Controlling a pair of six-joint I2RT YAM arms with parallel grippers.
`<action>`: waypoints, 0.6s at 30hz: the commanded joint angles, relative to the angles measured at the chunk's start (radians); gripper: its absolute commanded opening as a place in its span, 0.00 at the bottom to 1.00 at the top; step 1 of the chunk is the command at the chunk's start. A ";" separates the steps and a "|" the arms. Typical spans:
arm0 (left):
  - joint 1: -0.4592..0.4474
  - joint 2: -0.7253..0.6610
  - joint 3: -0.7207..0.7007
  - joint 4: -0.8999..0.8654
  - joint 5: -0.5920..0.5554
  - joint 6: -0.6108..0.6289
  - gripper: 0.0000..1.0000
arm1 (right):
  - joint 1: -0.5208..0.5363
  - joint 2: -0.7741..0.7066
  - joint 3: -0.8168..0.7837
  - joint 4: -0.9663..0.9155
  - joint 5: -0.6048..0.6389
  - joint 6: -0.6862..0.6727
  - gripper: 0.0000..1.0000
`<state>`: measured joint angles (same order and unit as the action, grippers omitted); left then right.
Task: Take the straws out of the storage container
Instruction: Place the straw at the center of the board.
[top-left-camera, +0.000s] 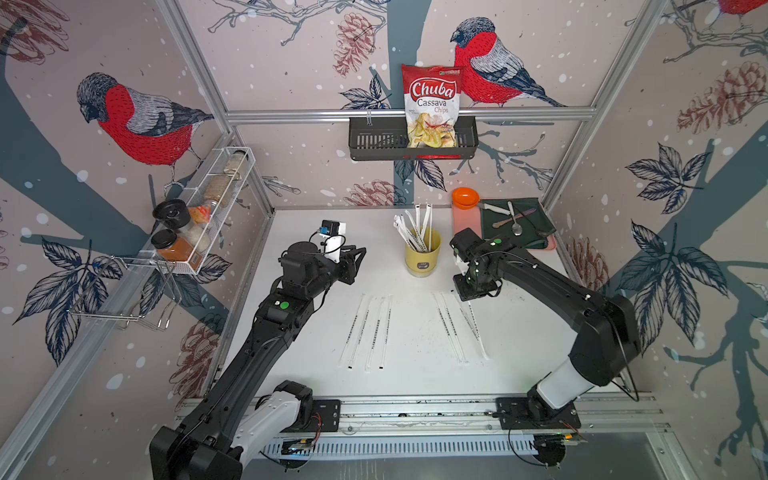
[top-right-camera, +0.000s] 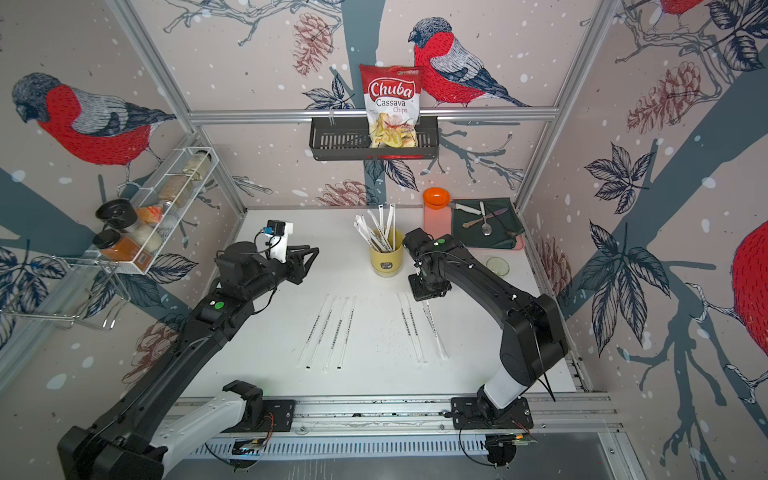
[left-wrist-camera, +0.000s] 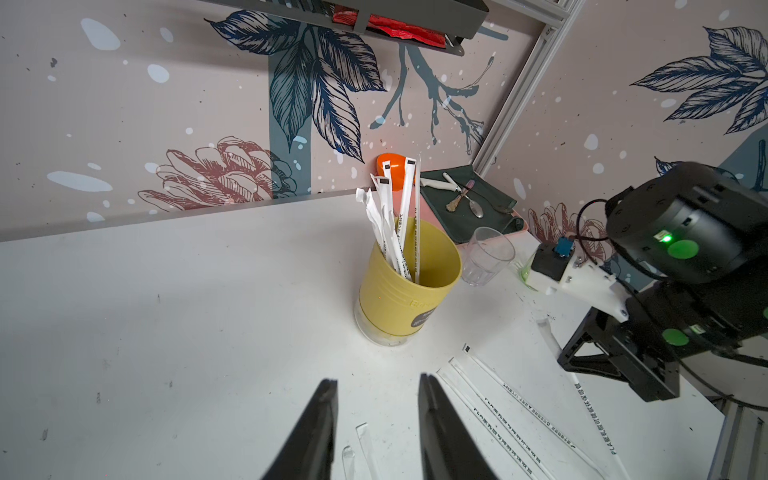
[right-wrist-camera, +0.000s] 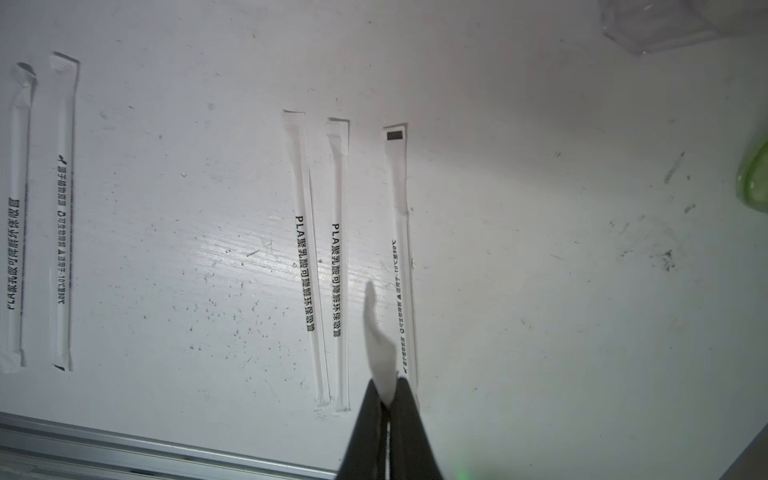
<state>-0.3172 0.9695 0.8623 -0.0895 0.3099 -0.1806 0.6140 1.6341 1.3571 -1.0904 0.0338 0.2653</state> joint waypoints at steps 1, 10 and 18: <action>-0.002 -0.001 0.000 0.018 0.006 0.001 0.36 | -0.002 0.029 -0.017 0.042 -0.018 -0.005 0.08; -0.002 0.013 0.000 0.012 0.003 0.004 0.36 | -0.035 0.111 -0.034 0.095 -0.051 -0.038 0.10; -0.002 0.028 0.004 0.008 0.005 0.006 0.37 | -0.049 0.184 -0.012 0.126 -0.072 -0.048 0.10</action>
<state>-0.3180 0.9955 0.8623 -0.0925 0.3099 -0.1802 0.5671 1.8046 1.3334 -0.9886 -0.0181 0.2325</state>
